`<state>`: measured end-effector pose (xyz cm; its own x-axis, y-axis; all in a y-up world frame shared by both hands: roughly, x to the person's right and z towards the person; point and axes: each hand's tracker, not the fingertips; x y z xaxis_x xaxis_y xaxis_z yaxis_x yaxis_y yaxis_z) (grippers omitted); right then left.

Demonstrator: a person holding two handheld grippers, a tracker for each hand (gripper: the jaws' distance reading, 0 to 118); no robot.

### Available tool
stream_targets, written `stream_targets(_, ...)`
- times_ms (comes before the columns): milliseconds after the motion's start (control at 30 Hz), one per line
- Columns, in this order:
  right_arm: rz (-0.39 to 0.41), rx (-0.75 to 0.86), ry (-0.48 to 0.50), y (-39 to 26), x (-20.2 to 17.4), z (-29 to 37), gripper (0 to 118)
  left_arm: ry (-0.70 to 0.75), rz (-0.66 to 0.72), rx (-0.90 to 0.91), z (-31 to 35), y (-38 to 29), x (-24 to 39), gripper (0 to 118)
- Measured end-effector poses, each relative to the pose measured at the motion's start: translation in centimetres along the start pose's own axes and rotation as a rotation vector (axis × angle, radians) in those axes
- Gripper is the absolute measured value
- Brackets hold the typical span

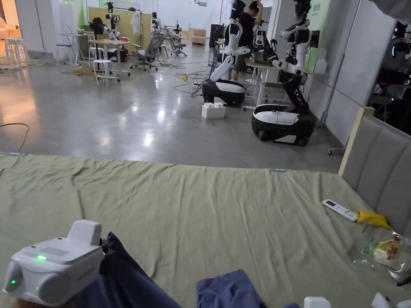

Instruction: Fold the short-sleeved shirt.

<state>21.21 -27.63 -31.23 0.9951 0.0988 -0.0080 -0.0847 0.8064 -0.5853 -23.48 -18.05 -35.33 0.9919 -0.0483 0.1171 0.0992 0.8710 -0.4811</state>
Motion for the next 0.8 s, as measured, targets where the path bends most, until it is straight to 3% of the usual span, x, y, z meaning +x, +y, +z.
stream_targets(400,-0.017,0.261,0.003,13.5,0.0,5.9,6,0.181,0.006,0.196,9.4,9.6,-7.8,4)
stream_targets(800,-0.011,0.434,-0.031,26.6,0.7,9.1,6,0.314,0.139,0.297,12.1,16.4,-16.1,4)
